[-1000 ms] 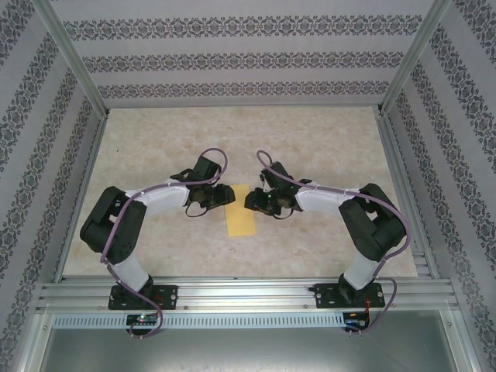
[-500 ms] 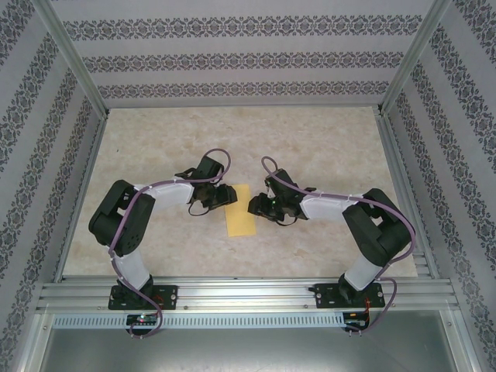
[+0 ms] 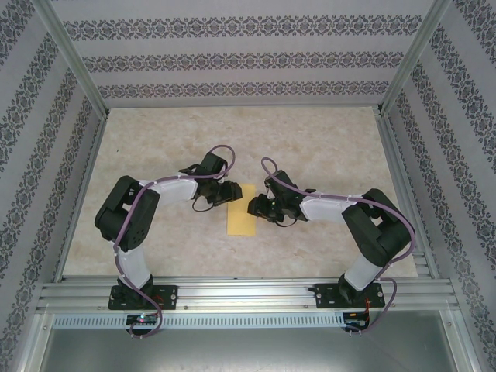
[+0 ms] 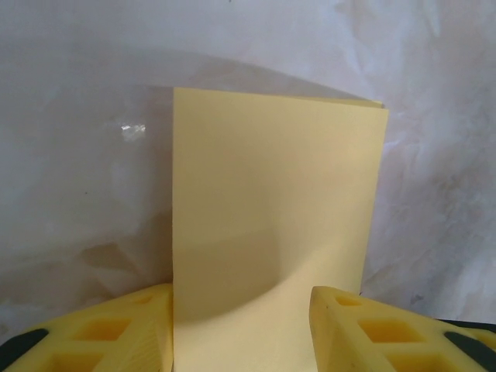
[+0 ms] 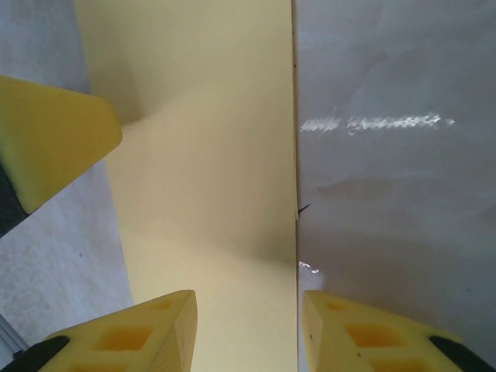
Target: Fold a paper plane with a square sheet of paper (pick it up from the middle)
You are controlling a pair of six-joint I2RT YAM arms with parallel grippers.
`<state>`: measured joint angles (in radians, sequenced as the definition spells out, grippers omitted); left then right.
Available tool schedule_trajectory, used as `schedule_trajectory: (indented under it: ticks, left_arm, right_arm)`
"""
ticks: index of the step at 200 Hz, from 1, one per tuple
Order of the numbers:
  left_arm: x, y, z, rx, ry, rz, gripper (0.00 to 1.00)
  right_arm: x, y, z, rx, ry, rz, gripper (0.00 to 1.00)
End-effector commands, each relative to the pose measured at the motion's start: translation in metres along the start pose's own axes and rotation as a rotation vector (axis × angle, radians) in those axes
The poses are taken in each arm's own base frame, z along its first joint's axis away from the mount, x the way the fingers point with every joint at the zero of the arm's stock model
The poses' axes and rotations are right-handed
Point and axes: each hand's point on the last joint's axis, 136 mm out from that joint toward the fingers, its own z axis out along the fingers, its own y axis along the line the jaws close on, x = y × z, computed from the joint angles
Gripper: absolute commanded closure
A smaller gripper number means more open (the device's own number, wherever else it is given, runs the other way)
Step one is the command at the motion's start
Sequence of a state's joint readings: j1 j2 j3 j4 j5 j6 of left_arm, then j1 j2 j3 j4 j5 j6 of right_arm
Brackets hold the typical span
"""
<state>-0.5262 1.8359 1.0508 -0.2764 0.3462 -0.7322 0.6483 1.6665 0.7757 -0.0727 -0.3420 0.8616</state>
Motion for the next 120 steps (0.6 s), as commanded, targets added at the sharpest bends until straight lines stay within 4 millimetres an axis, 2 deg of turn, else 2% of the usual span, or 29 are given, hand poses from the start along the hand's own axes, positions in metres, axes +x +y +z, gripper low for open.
schedule_trajectory:
  ticks: [1,19,33,49,66,90,120]
  left_arm:
    - [-0.008,-0.001,-0.011,-0.047,-0.050,0.050,0.47]
    - [-0.006,0.014,-0.022,-0.129,-0.070,0.037,0.46]
    - [-0.004,0.017,-0.031,-0.141,-0.090,0.032,0.46]
    - [-0.002,0.007,-0.041,-0.096,-0.113,0.042,0.52]
    - [0.002,-0.013,-0.049,-0.014,-0.124,0.078,0.59]
    - [0.013,-0.034,-0.045,0.068,-0.073,0.122,0.68]
    - [0.021,-0.024,-0.029,0.029,-0.031,0.103,0.74]
  right_arm:
    - [-0.003,0.009,-0.007,-0.025,-0.037,-0.015,0.59]
    - [-0.003,0.009,-0.008,-0.024,-0.044,-0.012,0.58]
    - [-0.003,0.007,-0.010,-0.021,-0.050,-0.005,0.57]
    - [-0.003,0.006,-0.012,-0.021,-0.061,0.001,0.57]
    - [-0.001,0.004,-0.013,-0.019,-0.063,0.008,0.57]
    - [0.001,0.000,-0.013,-0.017,-0.066,0.024,0.57]
    - [0.004,0.002,-0.012,-0.026,-0.056,0.026,0.57]
